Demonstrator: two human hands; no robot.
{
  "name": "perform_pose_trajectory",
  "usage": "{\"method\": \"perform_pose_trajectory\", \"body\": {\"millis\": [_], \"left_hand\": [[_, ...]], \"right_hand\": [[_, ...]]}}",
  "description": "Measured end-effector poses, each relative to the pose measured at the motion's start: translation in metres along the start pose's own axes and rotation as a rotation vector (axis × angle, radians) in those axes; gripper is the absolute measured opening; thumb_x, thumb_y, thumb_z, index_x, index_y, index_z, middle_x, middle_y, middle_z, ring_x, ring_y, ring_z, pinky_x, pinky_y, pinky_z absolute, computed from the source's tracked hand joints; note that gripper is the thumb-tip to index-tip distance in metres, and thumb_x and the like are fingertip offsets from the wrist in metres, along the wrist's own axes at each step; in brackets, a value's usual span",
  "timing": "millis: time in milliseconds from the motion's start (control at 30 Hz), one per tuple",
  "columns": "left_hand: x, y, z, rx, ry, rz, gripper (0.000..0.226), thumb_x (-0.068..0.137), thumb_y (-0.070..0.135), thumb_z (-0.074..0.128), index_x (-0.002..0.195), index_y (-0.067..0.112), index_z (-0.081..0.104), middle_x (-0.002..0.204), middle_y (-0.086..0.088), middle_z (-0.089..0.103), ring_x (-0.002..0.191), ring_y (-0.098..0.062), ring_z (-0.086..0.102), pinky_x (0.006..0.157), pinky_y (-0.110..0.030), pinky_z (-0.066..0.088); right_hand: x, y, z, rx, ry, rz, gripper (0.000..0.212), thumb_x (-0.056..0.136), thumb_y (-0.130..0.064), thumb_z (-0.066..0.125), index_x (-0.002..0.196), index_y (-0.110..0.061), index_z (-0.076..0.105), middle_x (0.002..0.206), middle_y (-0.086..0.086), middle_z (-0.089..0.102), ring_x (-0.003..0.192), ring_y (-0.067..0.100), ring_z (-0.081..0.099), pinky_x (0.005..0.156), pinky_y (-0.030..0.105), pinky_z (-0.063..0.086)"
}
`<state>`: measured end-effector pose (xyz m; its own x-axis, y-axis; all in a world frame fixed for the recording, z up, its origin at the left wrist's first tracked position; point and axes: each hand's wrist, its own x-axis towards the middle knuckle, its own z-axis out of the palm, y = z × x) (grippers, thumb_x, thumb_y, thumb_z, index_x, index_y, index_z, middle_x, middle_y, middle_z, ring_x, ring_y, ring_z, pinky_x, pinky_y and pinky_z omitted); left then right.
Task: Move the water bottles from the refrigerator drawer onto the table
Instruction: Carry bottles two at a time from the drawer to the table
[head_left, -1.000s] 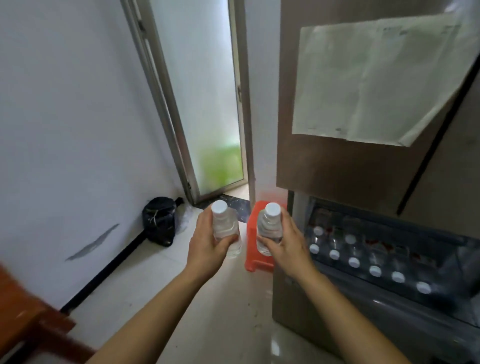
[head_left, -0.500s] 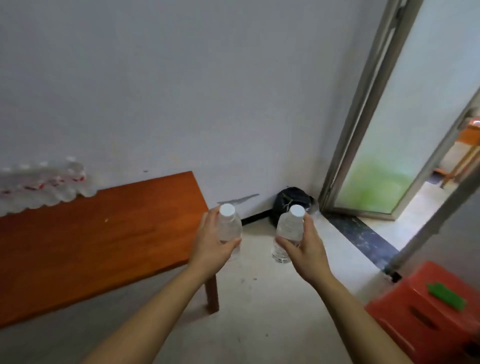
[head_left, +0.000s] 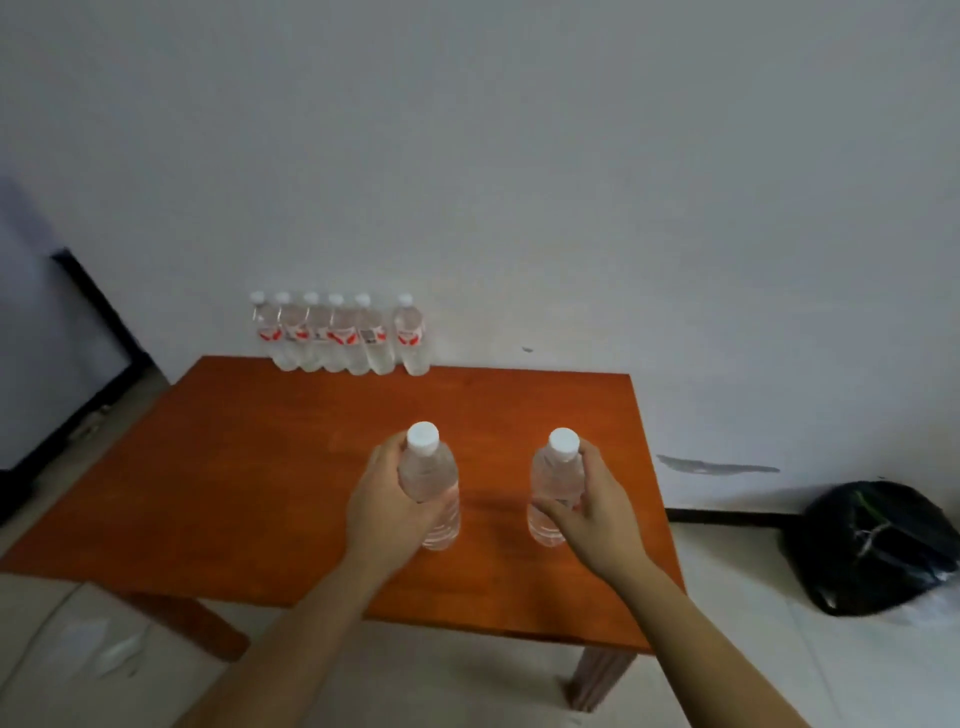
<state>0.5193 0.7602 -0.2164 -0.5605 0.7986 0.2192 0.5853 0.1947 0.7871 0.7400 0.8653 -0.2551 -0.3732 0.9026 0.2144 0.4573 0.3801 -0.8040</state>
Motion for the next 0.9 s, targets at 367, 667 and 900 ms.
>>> {"method": "perform_pose_trajectory", "body": {"millis": [367,667,900], "left_hand": [[0.160,-0.056,-0.046,0.021,0.182,-0.079,0.078,0.069,0.040,0.087,0.135,0.028,0.046,0.118,0.013,0.057,0.103,-0.009,0.060,0.082,-0.039,0.057],[0.270,-0.143,-0.058,-0.019,0.081,-0.082,0.079,0.069,0.033,0.088,0.134,0.031,0.044,0.121,0.015,0.056,0.105,-0.008,0.057,0.081,-0.028,0.049],[0.362,-0.227,-0.089,-0.060,-0.121,-0.116,0.056,0.073,0.030,0.084,0.116,0.040,0.049,0.115,0.015,0.059,0.106,-0.009,0.060,0.087,-0.037,0.053]], "right_hand": [[0.193,-0.043,0.109,0.015,-0.208,-0.144,0.078,0.078,-0.035,0.082,0.143,-0.031,0.038,0.139,-0.008,0.054,0.124,0.014,0.054,0.098,0.038,0.051],[0.263,-0.052,0.206,-0.031,-0.214,-0.041,0.075,0.078,-0.037,0.081,0.138,-0.038,0.037,0.134,-0.012,0.056,0.119,0.009,0.055,0.091,0.025,0.049],[0.317,-0.081,0.294,-0.128,-0.219,0.108,0.076,0.074,-0.029,0.085,0.135,-0.034,0.039,0.130,-0.006,0.060,0.117,0.018,0.059,0.093,0.038,0.054]]}}
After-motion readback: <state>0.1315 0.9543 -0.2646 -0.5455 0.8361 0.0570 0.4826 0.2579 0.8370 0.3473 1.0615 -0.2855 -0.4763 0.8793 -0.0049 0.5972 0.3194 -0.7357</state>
